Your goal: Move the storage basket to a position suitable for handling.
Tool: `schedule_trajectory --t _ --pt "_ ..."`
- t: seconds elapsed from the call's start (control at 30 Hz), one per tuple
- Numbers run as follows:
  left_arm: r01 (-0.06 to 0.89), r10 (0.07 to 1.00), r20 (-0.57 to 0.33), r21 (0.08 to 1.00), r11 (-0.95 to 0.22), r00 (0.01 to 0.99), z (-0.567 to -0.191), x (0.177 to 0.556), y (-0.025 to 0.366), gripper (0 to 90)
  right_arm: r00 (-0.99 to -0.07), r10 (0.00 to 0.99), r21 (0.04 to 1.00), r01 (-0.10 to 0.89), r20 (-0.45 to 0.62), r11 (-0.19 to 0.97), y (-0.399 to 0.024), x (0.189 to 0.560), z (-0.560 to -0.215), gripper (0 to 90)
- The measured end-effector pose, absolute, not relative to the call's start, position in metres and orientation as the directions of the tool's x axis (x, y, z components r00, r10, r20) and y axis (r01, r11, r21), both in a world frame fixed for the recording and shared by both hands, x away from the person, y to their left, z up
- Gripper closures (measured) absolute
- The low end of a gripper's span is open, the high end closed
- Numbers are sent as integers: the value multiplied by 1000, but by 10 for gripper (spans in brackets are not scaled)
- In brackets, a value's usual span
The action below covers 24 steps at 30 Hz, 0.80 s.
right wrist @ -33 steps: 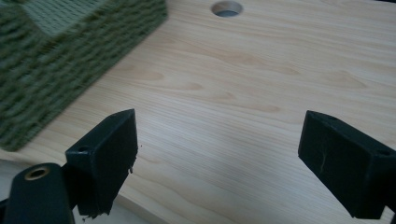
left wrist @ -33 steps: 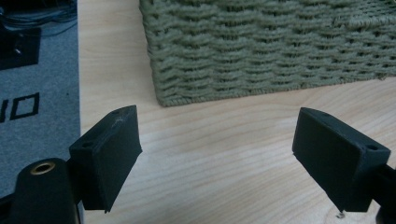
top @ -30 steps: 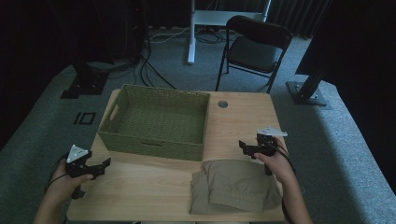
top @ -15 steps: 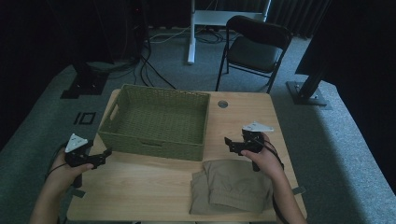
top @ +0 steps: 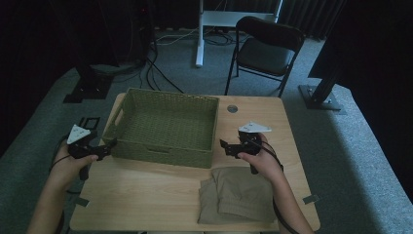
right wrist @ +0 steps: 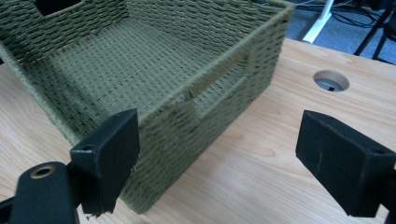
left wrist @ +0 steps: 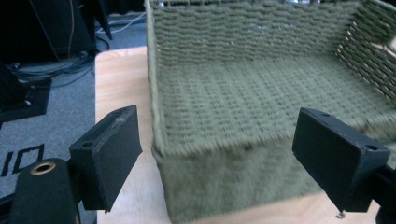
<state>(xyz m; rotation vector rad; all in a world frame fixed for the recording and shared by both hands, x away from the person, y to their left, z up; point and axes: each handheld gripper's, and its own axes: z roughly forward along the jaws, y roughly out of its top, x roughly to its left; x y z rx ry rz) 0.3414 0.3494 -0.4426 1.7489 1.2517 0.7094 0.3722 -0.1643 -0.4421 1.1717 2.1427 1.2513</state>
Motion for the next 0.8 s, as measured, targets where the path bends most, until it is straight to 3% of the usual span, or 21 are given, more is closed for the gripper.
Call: schedule_trajectory --t 0.47,0.6,0.73,0.8 --pt "467 964 9 874 -136 264 -449 384 358 174 -575 814 861 452 82 233 -133 379 -443 142" --pt "477 970 3 870 -123 245 -458 391 360 233 -553 831 864 447 65 230 -123 382 -452 198" --pt "499 973 52 851 -160 223 -466 393 362 301 -543 837 855 465 73 227 -117 383 -461 236" --pt "503 977 51 851 -150 205 -470 392 363 409 -542 837 848 477 74 234 -112 381 -465 276"
